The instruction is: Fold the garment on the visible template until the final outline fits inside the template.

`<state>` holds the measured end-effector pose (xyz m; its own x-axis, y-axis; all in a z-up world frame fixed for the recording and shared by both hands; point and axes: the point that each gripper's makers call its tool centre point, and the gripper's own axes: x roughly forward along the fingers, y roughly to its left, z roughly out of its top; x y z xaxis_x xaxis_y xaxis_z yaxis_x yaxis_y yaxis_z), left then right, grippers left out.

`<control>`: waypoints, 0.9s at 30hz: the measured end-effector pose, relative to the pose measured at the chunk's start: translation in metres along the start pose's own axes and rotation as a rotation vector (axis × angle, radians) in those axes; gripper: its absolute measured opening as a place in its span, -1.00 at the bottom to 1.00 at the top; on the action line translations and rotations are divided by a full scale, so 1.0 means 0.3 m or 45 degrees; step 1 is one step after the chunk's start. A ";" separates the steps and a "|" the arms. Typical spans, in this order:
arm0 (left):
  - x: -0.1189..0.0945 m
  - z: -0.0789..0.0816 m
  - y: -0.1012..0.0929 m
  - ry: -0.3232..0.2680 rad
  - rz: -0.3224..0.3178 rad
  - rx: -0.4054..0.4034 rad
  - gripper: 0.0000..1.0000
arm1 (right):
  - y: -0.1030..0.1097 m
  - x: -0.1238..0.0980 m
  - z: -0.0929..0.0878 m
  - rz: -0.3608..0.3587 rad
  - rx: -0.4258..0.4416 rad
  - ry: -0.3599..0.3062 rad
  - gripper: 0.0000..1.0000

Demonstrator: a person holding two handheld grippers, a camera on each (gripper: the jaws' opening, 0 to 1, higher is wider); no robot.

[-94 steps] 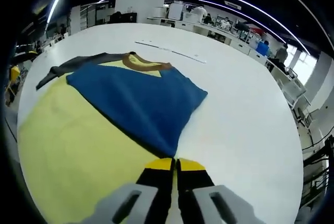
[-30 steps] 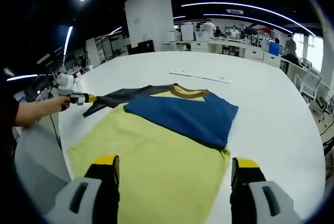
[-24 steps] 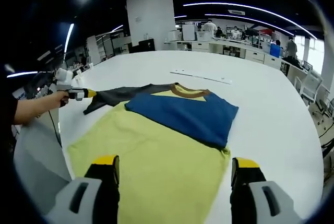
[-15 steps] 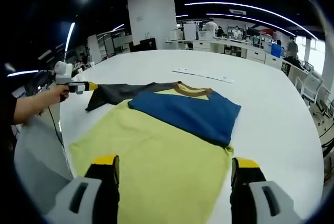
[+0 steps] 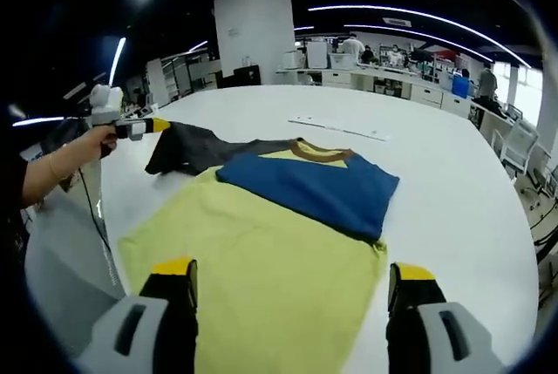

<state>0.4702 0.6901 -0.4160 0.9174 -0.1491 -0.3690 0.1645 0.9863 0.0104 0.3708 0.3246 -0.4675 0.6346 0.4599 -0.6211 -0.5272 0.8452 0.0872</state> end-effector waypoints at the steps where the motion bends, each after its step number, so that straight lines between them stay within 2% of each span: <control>1: 0.005 0.014 -0.011 -0.015 -0.010 0.004 -1.00 | 0.001 -0.001 0.000 0.001 0.003 0.001 0.82; 8: 0.041 0.096 -0.103 -0.069 -0.066 0.019 -1.00 | -0.016 -0.011 -0.001 -0.008 0.003 0.009 0.82; 12: 0.068 0.119 -0.175 -0.081 -0.105 0.053 -1.00 | -0.023 -0.015 -0.004 -0.015 0.008 0.010 0.82; 15: 0.089 0.123 -0.217 -0.079 -0.131 0.065 -1.00 | -0.024 -0.015 -0.009 -0.018 0.015 0.010 0.82; 21: 0.125 0.132 -0.359 -0.087 -0.225 0.126 -1.00 | -0.029 -0.007 -0.040 -0.019 0.033 0.032 0.81; 24: 0.146 0.120 -0.421 -0.080 -0.272 0.193 -1.00 | -0.042 0.000 -0.056 -0.028 0.055 0.034 0.81; 27: 0.163 0.104 -0.463 -0.066 -0.304 0.199 -1.00 | -0.048 0.002 -0.068 -0.035 0.060 0.047 0.81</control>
<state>0.5035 0.5436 -0.4064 0.8625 -0.3833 -0.3303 0.4283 0.9006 0.0733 0.3672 0.3070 -0.4849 0.6269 0.4265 -0.6520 -0.4819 0.8698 0.1056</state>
